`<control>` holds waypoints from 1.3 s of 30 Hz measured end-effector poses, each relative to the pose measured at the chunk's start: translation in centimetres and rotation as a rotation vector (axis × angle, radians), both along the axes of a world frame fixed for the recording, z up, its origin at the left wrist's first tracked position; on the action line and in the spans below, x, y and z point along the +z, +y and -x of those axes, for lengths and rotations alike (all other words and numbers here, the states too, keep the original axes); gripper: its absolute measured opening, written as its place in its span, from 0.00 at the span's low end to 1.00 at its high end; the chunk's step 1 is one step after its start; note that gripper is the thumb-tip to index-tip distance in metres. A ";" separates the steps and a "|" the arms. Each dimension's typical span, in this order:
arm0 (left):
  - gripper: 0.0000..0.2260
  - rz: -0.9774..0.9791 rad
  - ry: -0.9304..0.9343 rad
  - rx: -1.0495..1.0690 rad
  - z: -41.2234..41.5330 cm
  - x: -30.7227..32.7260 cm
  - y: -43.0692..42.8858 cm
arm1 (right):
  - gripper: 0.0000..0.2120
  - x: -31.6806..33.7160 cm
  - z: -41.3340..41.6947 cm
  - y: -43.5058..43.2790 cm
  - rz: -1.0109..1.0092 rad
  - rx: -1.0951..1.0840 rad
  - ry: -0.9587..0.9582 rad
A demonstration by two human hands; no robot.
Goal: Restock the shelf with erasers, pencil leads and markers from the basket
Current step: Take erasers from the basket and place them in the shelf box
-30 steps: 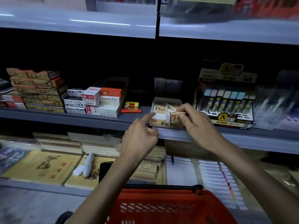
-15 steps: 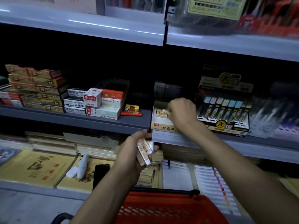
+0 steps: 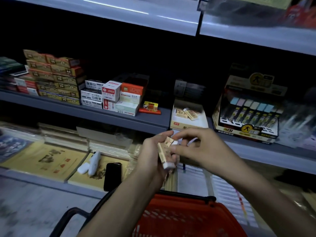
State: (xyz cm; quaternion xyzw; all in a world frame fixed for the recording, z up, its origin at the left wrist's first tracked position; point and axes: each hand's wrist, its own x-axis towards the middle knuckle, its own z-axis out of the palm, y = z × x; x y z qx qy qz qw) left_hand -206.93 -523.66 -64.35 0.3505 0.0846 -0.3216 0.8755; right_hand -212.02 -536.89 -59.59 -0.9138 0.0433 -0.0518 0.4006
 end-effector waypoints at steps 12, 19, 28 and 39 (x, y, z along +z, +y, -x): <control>0.15 -0.307 -0.175 0.049 1.2 -0.7 -1.1 | 0.05 -1.5 0.1 0.1 -0.404 -0.151 0.124; 0.12 -0.086 0.021 0.027 0.9 -0.7 0.2 | 0.07 0.4 -2.1 -2.2 -0.170 -0.373 -0.284; 0.08 -0.049 0.151 0.002 0.5 0.0 0.5 | 0.04 -0.1 -14.3 -4.2 0.787 -0.344 -0.313; 0.11 0.067 0.238 0.048 -0.4 0.7 1.8 | 0.07 0.7 -4.1 -0.7 0.319 -0.187 -0.259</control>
